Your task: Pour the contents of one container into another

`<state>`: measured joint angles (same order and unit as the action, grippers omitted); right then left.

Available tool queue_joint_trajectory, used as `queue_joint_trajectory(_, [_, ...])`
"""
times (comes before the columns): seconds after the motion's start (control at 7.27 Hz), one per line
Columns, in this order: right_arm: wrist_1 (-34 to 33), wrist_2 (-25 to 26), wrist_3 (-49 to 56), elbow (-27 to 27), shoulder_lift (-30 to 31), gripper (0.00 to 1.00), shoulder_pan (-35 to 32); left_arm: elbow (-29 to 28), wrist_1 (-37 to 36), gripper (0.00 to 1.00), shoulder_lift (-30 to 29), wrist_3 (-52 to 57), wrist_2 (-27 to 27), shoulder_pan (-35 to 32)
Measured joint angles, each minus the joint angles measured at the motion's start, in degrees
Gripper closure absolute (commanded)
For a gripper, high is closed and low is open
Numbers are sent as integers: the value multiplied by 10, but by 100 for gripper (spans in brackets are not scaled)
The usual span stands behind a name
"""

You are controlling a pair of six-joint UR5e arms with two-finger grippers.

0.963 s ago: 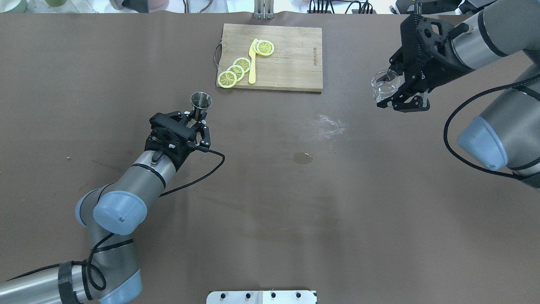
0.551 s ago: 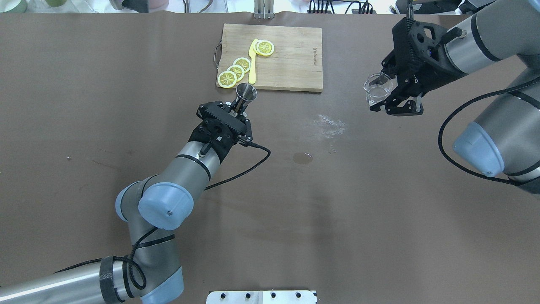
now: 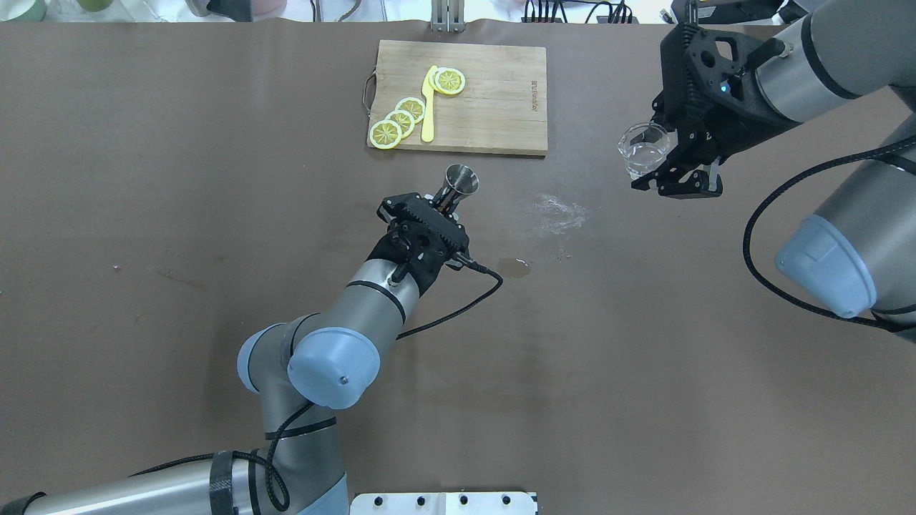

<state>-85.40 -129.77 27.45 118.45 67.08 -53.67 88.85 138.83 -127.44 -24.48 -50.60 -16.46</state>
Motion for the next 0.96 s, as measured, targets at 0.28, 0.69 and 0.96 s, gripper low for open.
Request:
queue_joint_trajectory(0.28, [-43,37,12,4,-19,100,30,-7,-13,100,-15,-2,0,5])
queue_joint_trajectory(0.69, [-97,57,49,-23,-67,100,52,-8,-52,100,-36,-4,-1,5])
queue_joint_trajectory(0.96, [-111,61,61,-61,-104,100,59,-10,-53,100,-43,-9,-1,5])
